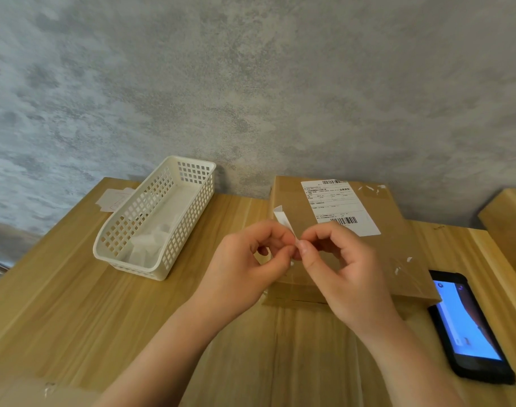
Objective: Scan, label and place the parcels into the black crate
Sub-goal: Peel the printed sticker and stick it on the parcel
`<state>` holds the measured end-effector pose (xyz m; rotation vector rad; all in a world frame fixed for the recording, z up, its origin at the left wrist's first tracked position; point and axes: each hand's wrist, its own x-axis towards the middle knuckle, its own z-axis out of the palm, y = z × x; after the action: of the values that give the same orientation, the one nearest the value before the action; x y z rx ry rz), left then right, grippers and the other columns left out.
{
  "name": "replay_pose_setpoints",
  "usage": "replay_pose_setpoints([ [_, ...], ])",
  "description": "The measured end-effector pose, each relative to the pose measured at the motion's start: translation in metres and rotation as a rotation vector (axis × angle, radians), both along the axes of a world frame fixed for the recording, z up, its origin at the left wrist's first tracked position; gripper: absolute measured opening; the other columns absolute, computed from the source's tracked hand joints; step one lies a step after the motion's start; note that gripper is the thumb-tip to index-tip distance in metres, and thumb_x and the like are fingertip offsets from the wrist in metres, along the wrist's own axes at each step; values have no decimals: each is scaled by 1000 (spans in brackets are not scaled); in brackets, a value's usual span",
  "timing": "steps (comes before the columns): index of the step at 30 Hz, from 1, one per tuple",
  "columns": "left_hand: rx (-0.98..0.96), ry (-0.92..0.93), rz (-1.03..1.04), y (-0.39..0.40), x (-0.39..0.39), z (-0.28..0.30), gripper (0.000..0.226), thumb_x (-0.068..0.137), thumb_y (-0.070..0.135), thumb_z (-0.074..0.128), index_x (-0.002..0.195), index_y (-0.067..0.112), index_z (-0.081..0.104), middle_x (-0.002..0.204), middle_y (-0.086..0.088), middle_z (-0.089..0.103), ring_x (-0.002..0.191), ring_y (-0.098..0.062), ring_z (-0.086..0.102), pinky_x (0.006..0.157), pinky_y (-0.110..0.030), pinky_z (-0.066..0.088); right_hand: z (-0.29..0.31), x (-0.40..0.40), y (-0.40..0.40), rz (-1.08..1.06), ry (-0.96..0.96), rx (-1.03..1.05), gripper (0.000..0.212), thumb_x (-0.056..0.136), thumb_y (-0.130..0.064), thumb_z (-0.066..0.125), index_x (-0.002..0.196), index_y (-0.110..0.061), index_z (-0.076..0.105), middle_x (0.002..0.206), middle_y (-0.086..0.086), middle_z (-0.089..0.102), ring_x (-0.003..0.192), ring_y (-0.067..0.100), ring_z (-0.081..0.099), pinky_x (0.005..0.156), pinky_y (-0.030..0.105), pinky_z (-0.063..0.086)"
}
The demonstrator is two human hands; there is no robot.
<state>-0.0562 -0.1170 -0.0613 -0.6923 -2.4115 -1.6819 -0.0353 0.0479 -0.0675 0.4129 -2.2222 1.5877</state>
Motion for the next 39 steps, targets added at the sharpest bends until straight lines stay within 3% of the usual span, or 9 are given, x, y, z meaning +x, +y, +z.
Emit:
replay_pose_setpoints([
  [7, 60, -40, 12, -4, -3, -3, 9, 85, 9, 66, 90, 15, 70, 81, 11, 74, 74, -9, 65, 73, -33, 51, 0, -2, -5, -33, 18, 60, 8, 90, -13, 63, 86, -19, 66, 82, -12, 69, 84, 10, 67, 75, 18, 50],
  [11, 166, -155, 66, -23, -11, -7, 11, 89, 0, 65, 87, 11, 67, 81, 0, 75, 84, -38, 63, 78, -50, 50, -3, -9, 1, -68, -149, -124, 17, 93, -2, 63, 85, -17, 68, 82, -6, 70, 77, 9, 66, 74, 17, 51],
  [14, 210, -195, 127, -49, -17, -10, 3, 82, 19, 67, 84, 22, 68, 82, -5, 74, 88, -50, 58, 79, -57, 50, -6, -16, 11, -138, -245, -206, 14, 95, -8, 61, 88, -18, 69, 83, -5, 73, 80, 11, 69, 79, 22, 54],
  [16, 228, -222, 216, -68, -21, -11, 5, 86, 15, 66, 85, 19, 67, 83, -7, 74, 89, -49, 60, 83, -56, 51, -8, -20, 17, -222, -287, -311, 16, 96, -10, 59, 88, -19, 69, 78, -5, 73, 76, 9, 68, 78, 24, 53],
  [19, 162, -230, 477, -101, -32, -15, 14, 93, 9, 60, 86, 21, 64, 85, 0, 73, 87, -26, 69, 84, -44, 56, -10, -26, 22, -320, -324, -450, 15, 97, -12, 59, 90, -19, 70, 77, -4, 73, 75, 12, 67, 82, 34, 54],
  [23, -316, -153, 806, -137, -46, -28, 3, 92, 26, 58, 90, 24, 61, 84, 15, 60, 87, -19, 60, 73, -36, 47, -14, -30, 17, -306, -380, -504, 13, 97, -12, 59, 93, -14, 70, 78, -4, 73, 77, 14, 66, 85, 38, 55],
  [26, -536, -106, 874, -149, -50, -44, 11, 92, 32, 58, 94, 21, 61, 91, 11, 59, 101, -25, 54, 96, -46, 37, -16, -30, 13, -279, -391, -486, 12, 97, -10, 58, 94, -11, 70, 77, -6, 72, 79, 17, 65, 84, 36, 55],
  [31, -647, -57, 932, -153, -53, -58, 14, 90, 32, 65, 91, 18, 62, 100, -2, 67, 107, -33, 54, 94, -46, 32, -17, -29, 14, -264, -394, -453, 12, 97, -10, 59, 94, -13, 70, 80, -6, 73, 78, 14, 66, 86, 37, 55],
  [39, -582, 52, 864, -139, -48, -45, 8, 94, 31, 62, 99, 25, 63, 104, 6, 65, 106, -27, 54, 95, -44, 36, -18, -29, 17, -255, -372, -440, 13, 97, -11, 59, 92, -15, 71, 82, -3, 73, 79, 16, 66, 87, 40, 55],
])
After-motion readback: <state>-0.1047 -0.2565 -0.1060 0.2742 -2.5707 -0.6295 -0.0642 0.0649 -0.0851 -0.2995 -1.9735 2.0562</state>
